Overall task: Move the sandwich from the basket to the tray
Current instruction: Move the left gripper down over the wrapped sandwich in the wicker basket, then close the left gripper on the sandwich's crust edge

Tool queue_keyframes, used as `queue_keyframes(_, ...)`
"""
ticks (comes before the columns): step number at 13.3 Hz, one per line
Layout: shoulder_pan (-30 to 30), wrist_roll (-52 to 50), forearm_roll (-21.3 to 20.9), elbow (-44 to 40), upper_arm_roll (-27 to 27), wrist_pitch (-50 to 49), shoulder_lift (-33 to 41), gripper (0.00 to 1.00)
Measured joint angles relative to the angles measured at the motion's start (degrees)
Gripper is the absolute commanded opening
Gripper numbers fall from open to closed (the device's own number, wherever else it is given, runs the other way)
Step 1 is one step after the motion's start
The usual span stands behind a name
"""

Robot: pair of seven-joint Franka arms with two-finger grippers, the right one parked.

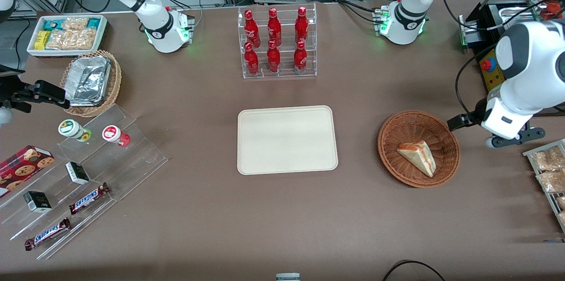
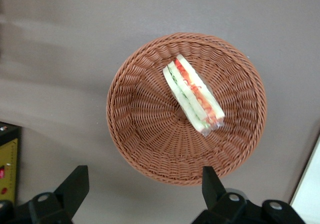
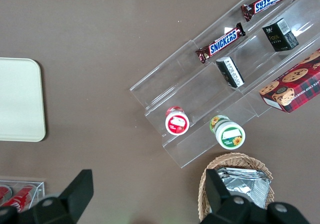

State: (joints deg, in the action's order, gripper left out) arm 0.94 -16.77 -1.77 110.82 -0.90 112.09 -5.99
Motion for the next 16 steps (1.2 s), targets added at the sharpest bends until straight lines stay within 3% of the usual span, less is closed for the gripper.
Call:
queue_keyframes(9, 4.4, -19.9, 0.0, 8.1, 1.2, 19.7, -4.0, 1.00)
queue_keyframes(16, 4.9, -22.4, 0.0, 10.6, 1.2, 26.2, -8.0, 1.00)
